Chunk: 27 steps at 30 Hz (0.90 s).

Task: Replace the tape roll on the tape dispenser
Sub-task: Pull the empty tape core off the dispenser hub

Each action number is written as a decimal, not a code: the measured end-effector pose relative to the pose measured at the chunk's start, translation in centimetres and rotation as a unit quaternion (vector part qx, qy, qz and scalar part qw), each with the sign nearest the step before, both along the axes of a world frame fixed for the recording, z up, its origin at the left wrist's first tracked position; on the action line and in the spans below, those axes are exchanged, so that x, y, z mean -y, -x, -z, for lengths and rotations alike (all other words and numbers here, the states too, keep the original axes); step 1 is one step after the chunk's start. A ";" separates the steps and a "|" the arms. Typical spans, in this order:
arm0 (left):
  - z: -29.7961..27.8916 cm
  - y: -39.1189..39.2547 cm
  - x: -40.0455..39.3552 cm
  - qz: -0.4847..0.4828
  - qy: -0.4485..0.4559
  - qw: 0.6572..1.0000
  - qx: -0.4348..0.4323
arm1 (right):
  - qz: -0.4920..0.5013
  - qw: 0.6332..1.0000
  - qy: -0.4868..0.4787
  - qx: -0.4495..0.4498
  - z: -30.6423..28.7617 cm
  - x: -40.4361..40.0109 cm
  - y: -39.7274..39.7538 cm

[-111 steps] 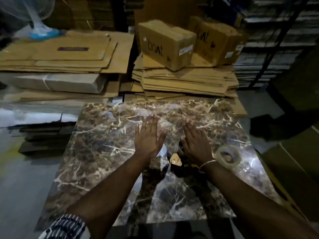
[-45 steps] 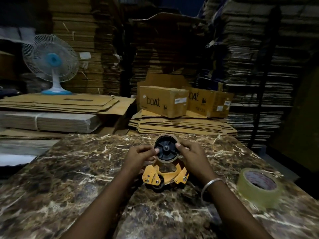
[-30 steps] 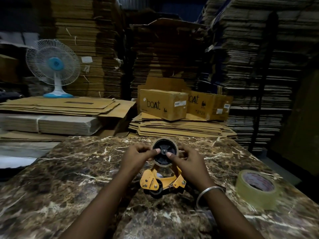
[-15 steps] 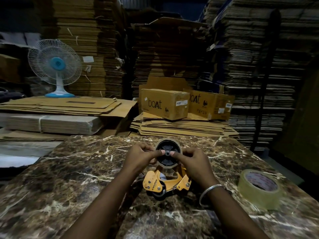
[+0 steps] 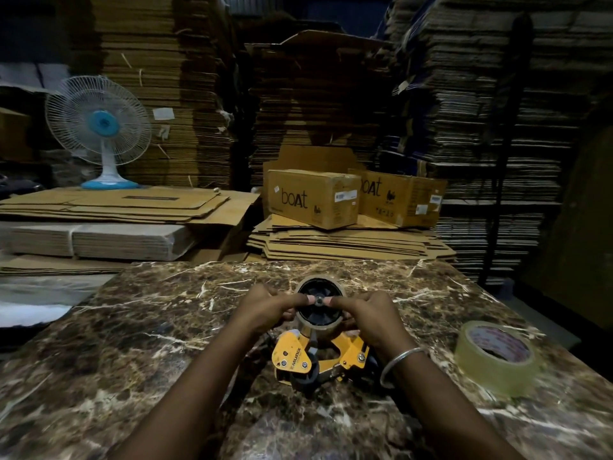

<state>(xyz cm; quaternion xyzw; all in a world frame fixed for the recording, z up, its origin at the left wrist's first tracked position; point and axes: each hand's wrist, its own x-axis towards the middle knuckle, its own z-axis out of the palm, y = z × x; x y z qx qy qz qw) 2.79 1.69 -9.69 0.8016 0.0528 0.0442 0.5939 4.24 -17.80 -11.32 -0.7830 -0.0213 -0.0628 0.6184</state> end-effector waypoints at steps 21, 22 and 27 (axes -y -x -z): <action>2.2 -3.5 0.8 -0.043 0.011 0.992 -0.117 | -0.006 0.985 0.137 -0.100 -0.3 -1.0 -3.0; 2.2 -3.9 0.7 -0.036 0.017 0.992 -0.120 | -0.008 0.986 0.136 -0.101 -0.3 -1.0 -3.1; 2.2 -4.6 0.5 -0.014 0.027 0.990 -0.139 | -0.003 0.984 0.145 -0.103 -0.4 -1.3 -3.2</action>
